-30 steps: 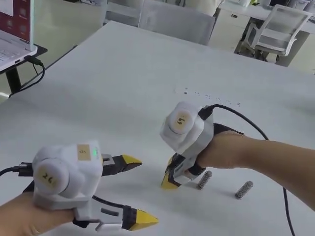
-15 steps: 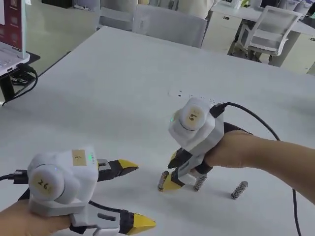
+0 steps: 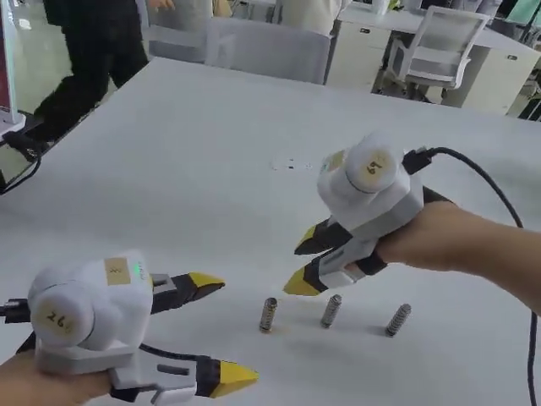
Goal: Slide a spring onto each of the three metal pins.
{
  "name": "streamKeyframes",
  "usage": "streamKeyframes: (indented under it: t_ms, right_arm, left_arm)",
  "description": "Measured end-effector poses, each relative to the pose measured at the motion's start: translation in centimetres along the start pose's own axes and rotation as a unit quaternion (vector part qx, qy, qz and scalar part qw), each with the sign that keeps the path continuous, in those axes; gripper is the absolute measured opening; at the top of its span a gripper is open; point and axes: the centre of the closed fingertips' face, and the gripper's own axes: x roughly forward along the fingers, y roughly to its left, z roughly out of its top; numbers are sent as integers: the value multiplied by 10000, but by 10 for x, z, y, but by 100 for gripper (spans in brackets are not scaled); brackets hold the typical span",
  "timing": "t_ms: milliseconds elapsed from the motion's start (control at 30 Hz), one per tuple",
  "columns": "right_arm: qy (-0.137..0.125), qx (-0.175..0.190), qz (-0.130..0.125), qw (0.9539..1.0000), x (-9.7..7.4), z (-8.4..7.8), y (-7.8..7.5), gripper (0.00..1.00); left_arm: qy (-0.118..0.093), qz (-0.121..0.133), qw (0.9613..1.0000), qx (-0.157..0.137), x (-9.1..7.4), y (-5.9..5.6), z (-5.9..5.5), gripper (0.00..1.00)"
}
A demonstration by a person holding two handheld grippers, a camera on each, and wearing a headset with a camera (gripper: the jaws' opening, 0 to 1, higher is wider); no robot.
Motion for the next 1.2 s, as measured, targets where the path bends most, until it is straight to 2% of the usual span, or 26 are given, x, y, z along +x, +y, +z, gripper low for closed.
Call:
streamKeyframes:
  t_ms: [233,467,633,767,900,1033,1200]
  right_arm:
    - [-418,391,-385,9976,-37,-9,-17,32]
    - [-615,739,-692,9930,-67,-37,-23,33]
    - [-855,1055,-904,9866,-85,-53,-25,34]
    - [-1009,1175,-1041,9824,-94,-62,-24,37]
    - [-1315,1311,-1188,9754,-108,-73,-20,40]
    - [-1500,1370,-1271,9709,-114,-83,-15,44]
    - [-1775,1448,-1433,9628,-118,-95,-9,50]
  left_arm:
    - [-5,44,10000,35,0,4,9,64]
    - [3,88,10000,29,1,4,16,64]
    - [1,115,9999,21,1,3,18,65]
    - [19,131,9999,32,2,1,19,65]
    - [19,162,9999,1,1,2,19,65]
    - [19,193,9998,-21,0,2,19,65]
    - [-39,253,9997,-60,-1,1,21,65]
